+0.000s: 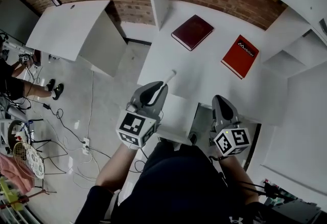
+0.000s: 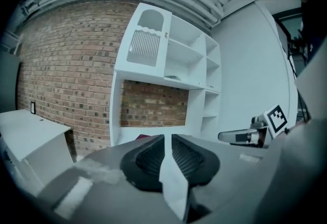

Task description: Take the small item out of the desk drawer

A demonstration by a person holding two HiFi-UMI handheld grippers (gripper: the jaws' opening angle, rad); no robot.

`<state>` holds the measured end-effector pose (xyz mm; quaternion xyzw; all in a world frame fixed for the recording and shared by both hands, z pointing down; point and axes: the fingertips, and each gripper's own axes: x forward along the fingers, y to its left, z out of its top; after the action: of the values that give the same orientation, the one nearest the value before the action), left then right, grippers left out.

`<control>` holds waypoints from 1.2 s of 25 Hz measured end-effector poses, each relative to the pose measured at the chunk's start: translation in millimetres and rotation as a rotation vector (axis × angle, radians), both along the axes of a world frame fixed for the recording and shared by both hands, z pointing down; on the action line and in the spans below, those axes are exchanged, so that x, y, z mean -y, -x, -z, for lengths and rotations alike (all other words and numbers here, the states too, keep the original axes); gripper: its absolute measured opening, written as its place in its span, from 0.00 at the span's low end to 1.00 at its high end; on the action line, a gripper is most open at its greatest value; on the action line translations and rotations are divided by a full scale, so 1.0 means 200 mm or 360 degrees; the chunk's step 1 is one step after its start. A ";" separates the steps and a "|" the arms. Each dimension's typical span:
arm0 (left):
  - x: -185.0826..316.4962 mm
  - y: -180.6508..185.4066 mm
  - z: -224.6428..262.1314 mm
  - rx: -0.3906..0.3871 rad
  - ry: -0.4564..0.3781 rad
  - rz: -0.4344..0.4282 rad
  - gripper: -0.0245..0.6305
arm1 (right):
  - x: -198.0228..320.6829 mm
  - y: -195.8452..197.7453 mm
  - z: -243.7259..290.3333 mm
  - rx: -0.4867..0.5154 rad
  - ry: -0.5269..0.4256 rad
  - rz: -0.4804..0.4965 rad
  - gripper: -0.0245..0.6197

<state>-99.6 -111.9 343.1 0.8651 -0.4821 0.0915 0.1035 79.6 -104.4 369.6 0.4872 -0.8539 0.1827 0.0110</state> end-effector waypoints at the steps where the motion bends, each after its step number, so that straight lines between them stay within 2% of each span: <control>1: -0.02 0.00 0.01 -0.0014 -0.0013 0.0012 0.10 | 0.01 0.01 0.01 -0.0001 -0.0013 0.0011 0.04; 8: -0.14 0.11 0.07 -0.0245 0.0036 0.0206 0.04 | 0.04 0.06 0.15 -0.0015 -0.0132 0.0072 0.04; 15: -0.19 0.20 0.10 -0.0249 0.0014 0.0328 0.04 | 0.08 0.09 0.26 -0.0077 -0.0276 0.0117 0.04; 30: -0.25 0.28 0.13 -0.0187 -0.0054 0.0437 0.04 | 0.07 0.22 0.37 -0.0146 -0.0443 0.0229 0.04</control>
<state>-155.0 -62.6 317.6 0.7965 -0.5906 0.0175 0.1287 36.4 -118.1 295.8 0.4293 -0.9023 0.0389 -0.0046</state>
